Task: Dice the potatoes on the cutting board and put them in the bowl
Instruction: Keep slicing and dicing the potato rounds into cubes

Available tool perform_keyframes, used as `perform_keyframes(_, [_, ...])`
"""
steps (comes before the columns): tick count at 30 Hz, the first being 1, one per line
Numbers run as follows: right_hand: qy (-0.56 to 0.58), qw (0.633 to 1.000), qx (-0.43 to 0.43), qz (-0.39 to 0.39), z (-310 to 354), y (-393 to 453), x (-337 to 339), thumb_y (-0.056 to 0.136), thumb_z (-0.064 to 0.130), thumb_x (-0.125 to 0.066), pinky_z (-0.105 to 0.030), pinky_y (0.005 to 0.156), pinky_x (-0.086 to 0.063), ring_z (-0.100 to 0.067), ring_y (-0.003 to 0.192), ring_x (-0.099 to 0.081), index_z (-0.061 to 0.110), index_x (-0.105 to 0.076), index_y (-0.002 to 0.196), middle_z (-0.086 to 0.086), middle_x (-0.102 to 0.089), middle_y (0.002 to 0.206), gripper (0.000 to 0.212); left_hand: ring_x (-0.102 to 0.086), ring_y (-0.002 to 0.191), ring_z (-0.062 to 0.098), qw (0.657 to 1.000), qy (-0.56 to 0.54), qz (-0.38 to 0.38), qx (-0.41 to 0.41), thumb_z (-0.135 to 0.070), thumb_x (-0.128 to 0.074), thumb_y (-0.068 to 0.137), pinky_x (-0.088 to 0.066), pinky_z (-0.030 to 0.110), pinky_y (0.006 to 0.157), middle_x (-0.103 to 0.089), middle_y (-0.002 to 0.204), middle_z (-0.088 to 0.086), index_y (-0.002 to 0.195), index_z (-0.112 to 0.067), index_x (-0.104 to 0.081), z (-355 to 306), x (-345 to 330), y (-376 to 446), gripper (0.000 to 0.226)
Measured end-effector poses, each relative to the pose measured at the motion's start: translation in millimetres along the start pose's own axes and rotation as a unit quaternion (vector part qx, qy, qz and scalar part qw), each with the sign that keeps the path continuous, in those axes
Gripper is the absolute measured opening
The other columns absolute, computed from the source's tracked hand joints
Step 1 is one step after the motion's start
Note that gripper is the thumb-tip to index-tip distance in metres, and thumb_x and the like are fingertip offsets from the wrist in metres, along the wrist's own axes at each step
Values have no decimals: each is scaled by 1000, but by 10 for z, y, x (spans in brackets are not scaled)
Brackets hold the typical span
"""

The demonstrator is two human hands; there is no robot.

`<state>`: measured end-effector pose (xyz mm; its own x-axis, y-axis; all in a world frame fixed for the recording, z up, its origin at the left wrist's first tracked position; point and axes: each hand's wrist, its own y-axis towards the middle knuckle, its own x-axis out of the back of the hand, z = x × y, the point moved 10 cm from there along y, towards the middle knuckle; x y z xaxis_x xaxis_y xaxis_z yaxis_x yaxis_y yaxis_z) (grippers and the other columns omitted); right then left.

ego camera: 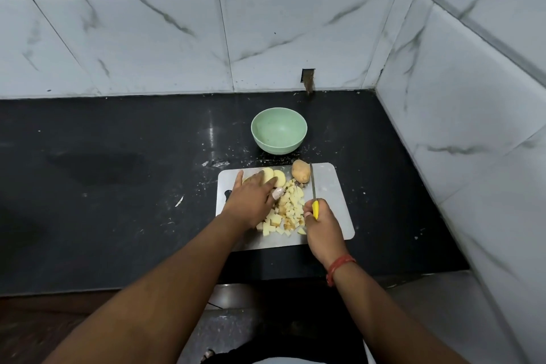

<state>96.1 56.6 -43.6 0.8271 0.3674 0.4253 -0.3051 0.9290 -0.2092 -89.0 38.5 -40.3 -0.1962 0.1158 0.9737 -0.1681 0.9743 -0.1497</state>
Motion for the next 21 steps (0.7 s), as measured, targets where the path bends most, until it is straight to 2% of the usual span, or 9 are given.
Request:
perform_keyframes(3, [17, 999, 7, -29, 9, 4, 77, 97, 11, -43, -35, 82, -51, -18, 94, -60, 23, -52, 94, 1, -61, 99, 15, -22, 153, 26, 1000, -17, -17, -6, -45, -23, 110, -5, 39, 128, -23, 166, 14, 161, -15, -27, -26, 112, -11, 59])
perform_keyframes(7, [27, 997, 5, -69, 13, 56, 206, 97, 13, -44, -38, 86, -51, -17, 92, -61, 25, -52, 93, 5, -62, 98, 15, -27, 151, 28, 997, -65, -36, 34, -38, -35, 109, -27, 38, 122, -23, 167, 12, 160, -11, -27, 54, 217, -45, 58])
perform_keyframes(9, [45, 997, -2, -68, -6, 87, 201, 97, 14, -45, -41, 89, -51, -18, 93, -62, 27, -52, 92, 5, -62, 99, 15, -35, 147, 29, 996, -67, -45, 46, -36, -38, 108, -34, 37, 118, -29, 164, 13, 157, -9, -30, 81, 265, -75, 57])
perform_keyframes(11, [56, 996, -5, -67, -27, 99, 189, 98, 16, -45, -43, 90, -52, -18, 94, -63, 29, -52, 92, 6, -63, 100, 16, -47, 136, 29, 996, -49, -56, 44, -36, -38, 106, -42, 37, 109, -43, 153, 14, 149, -9, -39, 69, 320, -104, 50])
perform_keyframes(13, [59, 996, -5, -67, -42, 98, 179, 98, 17, -45, -43, 91, -51, -18, 95, -63, 29, -52, 92, 7, -64, 100, 16, -54, 124, 28, 998, 3, -55, 31, -40, -33, 105, -38, 37, 112, -55, 138, 14, 139, -11, -45, 26, 335, -115, 46])
perform_keyframes(16, [71, 995, -5, -64, -61, 94, 164, 98, 18, -46, -45, 92, -52, -17, 96, -63, 31, -53, 92, 7, -64, 100, 16, -61, 115, 26, 995, 79, -56, 21, -41, -30, 107, -18, 45, 125, -62, 127, 11, 137, -15, -45, -18, 332, -98, 43])
perform_keyframes(21, [84, 994, -6, -66, -44, 82, 209, 97, 20, -47, -47, 92, -52, -17, 95, -64, 35, -53, 90, 8, -65, 97, 18, -63, 114, 29, 993, 104, -47, 35, -47, -28, 107, -22, 55, 121, -64, 126, 8, 134, -21, -47, -37, 370, -76, 43])
